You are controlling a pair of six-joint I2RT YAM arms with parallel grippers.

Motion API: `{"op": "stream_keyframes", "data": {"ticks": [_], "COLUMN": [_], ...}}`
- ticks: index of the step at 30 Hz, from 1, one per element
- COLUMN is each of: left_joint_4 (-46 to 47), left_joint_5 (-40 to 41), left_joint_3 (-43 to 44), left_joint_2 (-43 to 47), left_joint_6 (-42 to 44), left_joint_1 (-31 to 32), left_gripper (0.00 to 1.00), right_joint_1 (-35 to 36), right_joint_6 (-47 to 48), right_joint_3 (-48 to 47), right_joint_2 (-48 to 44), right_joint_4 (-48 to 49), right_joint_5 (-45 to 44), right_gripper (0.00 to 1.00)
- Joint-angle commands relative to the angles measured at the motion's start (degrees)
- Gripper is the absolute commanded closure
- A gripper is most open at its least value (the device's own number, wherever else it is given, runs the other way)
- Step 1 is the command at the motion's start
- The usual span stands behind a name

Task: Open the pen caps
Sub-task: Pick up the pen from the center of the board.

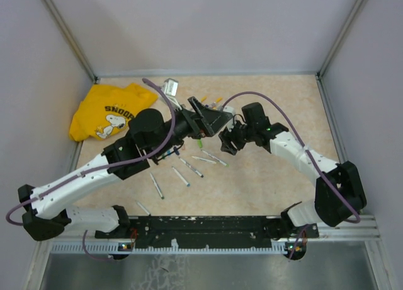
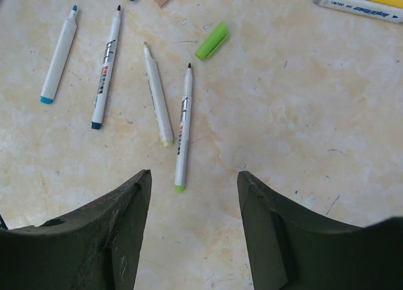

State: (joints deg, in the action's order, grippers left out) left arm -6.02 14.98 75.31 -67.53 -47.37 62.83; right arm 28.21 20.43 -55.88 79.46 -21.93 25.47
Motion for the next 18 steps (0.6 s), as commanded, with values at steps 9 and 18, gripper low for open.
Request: {"op": "stream_keyframes", "data": {"ticks": [9,18], "left_joint_4": [22.77,24.50], "left_joint_5": [20.44,1.34], "left_joint_3": [-26.90,-42.02], "left_joint_2": [12.10,15.81], "left_joint_6": [24.70,19.37], "left_joint_1": [0.34,-19.90], "left_gripper": [0.00,0.00], "right_joint_1": [-0.70,-0.78], "right_joint_6": [0.80,1.18], "right_joint_3": [0.00,0.14], "right_joint_2": [-2.42,-2.77], "right_joint_4": [1.25,1.14], "right_joint_5": [1.13,1.87], "right_gripper": [0.43,0.43]}}
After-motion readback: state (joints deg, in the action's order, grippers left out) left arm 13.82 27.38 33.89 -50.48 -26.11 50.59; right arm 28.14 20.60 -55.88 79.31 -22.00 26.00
